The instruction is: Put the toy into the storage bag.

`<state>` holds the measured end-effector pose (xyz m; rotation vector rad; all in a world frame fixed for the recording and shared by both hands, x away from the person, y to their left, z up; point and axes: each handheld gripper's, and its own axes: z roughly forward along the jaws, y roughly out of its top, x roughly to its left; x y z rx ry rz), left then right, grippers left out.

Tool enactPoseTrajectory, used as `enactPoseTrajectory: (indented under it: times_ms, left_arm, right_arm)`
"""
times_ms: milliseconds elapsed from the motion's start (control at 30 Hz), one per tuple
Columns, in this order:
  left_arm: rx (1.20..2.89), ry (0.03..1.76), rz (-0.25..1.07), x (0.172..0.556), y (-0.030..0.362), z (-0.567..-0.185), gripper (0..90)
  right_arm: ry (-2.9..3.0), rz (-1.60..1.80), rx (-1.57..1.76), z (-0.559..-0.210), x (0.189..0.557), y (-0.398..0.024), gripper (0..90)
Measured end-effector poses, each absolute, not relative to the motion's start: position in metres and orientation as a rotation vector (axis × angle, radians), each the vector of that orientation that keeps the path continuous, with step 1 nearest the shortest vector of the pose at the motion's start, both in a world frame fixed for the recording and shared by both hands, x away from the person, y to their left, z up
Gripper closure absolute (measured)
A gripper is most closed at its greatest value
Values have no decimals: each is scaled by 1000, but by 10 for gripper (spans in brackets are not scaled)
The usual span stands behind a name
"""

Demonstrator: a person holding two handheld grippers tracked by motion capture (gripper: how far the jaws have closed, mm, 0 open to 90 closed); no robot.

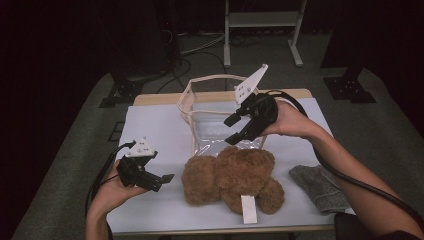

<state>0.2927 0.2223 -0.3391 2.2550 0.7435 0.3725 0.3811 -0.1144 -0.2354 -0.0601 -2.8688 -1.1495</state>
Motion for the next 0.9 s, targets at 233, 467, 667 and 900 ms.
enactPoseTrajectory:
  times_ms: [233,467,667,900]
  left_arm:
    - [2263,756,371,293,223,-341,54]
    - [2253,754,373,291,225,-341,54]
    - [2253,756,366,291,225,-341,54]
    - [2253,764,358,292,227,-342,54]
  right_arm:
    - [-2857,-1098,-64,-257,373,-108,326]
    - [-2863,-1021,-72,-280,368,-100,305]
    - [-2900,-926,-67,-296,365,-95,288]
    - [-2931,-879,-88,-310,364,-97,278]
